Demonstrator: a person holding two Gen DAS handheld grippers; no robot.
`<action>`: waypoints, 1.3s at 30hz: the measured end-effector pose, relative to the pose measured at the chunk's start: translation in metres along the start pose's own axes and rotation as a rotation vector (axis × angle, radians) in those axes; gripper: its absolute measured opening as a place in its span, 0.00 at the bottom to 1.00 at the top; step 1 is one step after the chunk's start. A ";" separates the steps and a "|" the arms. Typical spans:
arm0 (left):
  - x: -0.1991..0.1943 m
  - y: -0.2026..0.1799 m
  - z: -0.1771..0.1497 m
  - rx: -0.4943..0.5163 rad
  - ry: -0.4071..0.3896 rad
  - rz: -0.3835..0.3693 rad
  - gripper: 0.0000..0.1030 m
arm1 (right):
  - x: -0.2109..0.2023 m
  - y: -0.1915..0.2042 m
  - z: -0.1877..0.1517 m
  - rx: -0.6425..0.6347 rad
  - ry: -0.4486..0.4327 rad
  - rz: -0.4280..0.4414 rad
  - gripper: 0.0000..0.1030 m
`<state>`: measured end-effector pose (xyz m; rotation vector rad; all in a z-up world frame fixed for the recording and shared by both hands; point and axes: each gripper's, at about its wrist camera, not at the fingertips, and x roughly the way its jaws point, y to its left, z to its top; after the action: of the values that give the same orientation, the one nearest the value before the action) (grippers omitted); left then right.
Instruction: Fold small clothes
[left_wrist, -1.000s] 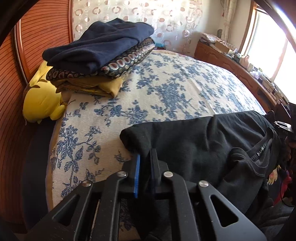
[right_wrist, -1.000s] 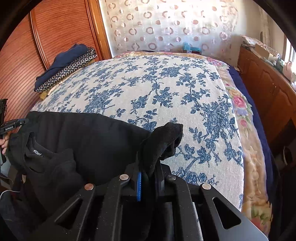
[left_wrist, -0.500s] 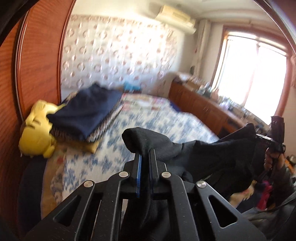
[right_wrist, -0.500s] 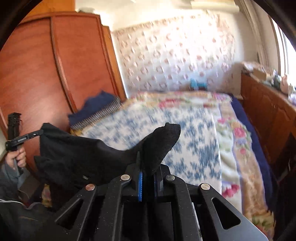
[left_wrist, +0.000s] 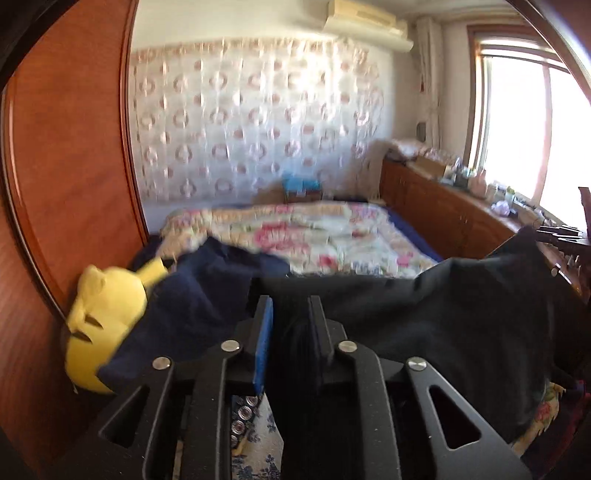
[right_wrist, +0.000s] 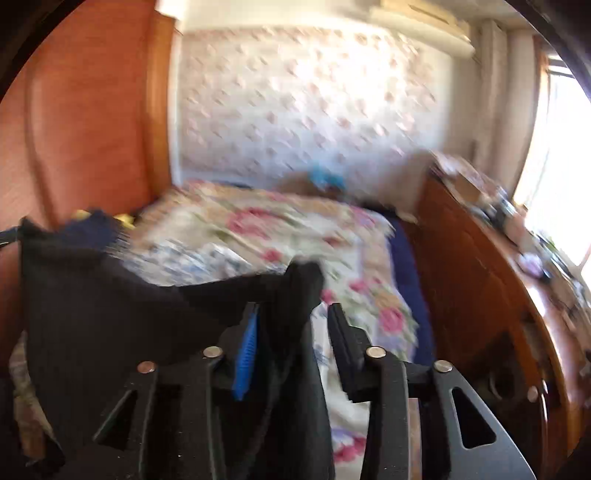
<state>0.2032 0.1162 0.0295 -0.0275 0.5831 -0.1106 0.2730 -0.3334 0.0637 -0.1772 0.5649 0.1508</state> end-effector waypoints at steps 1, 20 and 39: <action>0.014 0.001 -0.012 -0.007 0.026 -0.012 0.30 | 0.021 -0.003 -0.009 0.027 0.038 -0.006 0.39; 0.032 -0.053 -0.136 0.067 0.210 -0.084 0.71 | 0.064 0.005 -0.148 0.066 0.141 0.189 0.40; 0.052 -0.065 -0.168 0.132 0.268 -0.042 0.80 | 0.071 0.016 -0.185 0.108 0.141 0.162 0.45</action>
<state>0.1475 0.0468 -0.1356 0.1043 0.8423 -0.1952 0.2338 -0.3496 -0.1304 -0.0371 0.7263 0.2660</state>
